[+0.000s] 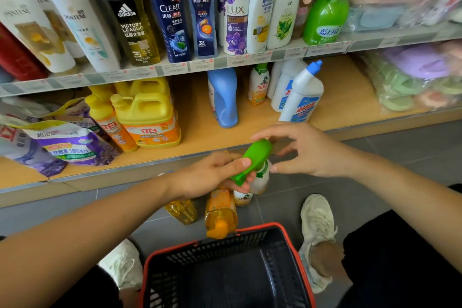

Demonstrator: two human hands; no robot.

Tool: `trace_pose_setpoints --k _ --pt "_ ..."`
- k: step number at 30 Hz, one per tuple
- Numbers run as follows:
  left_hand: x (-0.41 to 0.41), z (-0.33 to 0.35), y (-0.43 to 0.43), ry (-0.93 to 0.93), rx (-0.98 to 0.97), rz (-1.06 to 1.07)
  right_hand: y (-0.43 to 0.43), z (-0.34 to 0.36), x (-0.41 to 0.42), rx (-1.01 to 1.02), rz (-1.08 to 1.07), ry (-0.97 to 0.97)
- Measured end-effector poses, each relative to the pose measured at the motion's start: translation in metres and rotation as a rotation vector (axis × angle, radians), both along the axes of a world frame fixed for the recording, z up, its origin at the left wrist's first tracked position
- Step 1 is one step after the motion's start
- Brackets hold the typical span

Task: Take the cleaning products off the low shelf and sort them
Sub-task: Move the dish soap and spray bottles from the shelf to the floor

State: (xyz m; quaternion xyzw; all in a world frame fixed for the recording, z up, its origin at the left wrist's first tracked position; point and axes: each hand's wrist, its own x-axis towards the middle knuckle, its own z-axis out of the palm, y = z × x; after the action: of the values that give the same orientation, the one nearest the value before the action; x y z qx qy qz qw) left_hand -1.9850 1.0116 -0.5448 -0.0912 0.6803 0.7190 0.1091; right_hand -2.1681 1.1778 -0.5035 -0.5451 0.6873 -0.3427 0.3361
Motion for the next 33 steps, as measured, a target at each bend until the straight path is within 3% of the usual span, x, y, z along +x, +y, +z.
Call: trace_pose_setpoints --k 3,6,12,14,18,24,29,33 --pt "-0.009 -0.007 0.003 -0.014 0.05 -0.041 -0.002 0.0 0.003 -0.025 0.059 0.199" --pt "-0.018 -0.011 0.001 -0.023 0.023 -0.034 -0.003 0.0 -0.009 0.01 0.057 0.25" --pt "-0.036 -0.028 -0.023 -0.081 -0.306 0.123 -0.006 -0.023 -0.034 0.175 -0.061 0.258" --pt "-0.035 -0.042 -0.034 -0.058 -0.367 0.114 -0.008 -0.034 -0.042 0.21 -0.102 0.321" --pt "-0.039 -0.078 -0.057 -0.018 -0.738 0.1 -0.012 -0.066 -0.054 0.294 -0.205 0.418" --pt "-0.051 -0.137 -0.071 -0.136 -1.041 0.064 -0.016 -0.123 -0.067 0.443 -0.274 0.489" --pt "-0.057 -0.177 -0.052 -0.147 -0.888 0.149 -0.031 -0.17 -0.068 0.496 -0.271 0.438" --pt "-0.048 -0.193 -0.042 -0.045 -0.948 0.253 -0.033 -0.202 -0.063 0.461 -0.289 0.339"
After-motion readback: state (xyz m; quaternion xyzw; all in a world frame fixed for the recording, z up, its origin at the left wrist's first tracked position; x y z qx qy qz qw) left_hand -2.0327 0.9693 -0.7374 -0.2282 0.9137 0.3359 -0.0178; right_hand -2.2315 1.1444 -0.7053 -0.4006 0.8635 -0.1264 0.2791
